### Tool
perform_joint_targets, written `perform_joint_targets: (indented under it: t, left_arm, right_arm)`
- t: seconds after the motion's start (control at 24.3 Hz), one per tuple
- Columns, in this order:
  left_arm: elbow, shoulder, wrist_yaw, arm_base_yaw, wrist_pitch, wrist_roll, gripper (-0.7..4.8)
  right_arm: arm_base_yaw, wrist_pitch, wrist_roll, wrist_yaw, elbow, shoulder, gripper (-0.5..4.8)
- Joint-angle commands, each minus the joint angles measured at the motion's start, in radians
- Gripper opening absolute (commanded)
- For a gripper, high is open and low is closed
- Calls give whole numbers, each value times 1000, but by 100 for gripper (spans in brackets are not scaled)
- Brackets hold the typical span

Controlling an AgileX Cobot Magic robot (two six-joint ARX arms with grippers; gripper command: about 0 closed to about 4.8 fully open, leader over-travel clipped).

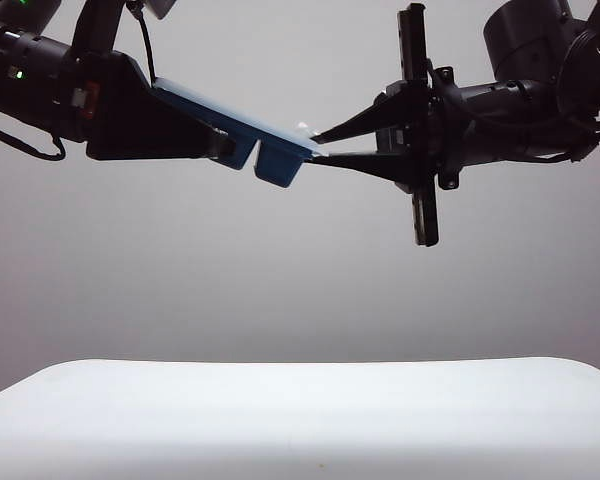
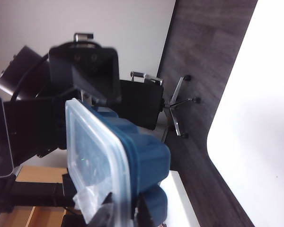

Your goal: Pick up the ice cube tray, remove its lid, and then place both the tray and the lid back on the table.

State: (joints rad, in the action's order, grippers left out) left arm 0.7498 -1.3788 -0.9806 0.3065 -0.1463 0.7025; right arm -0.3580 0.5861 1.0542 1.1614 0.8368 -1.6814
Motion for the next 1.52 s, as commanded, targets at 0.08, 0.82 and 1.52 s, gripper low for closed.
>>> perform_joint_targets:
  t: [0.08, 0.82, 1.52]
  left_arm:
    - [3, 2, -5, 2, -13, -3, 232]
    - [3, 2, 109, 20, -21, -3, 210]
    - [3, 2, 140, 21, -35, -4, 210]
  right_arm:
    - [0, 17, 2, 1, 3, 8, -9]
    - [73, -145, -168, 79, -1, 16, 153]
    - [33, -170, -176, 45, -1, 34, 152]
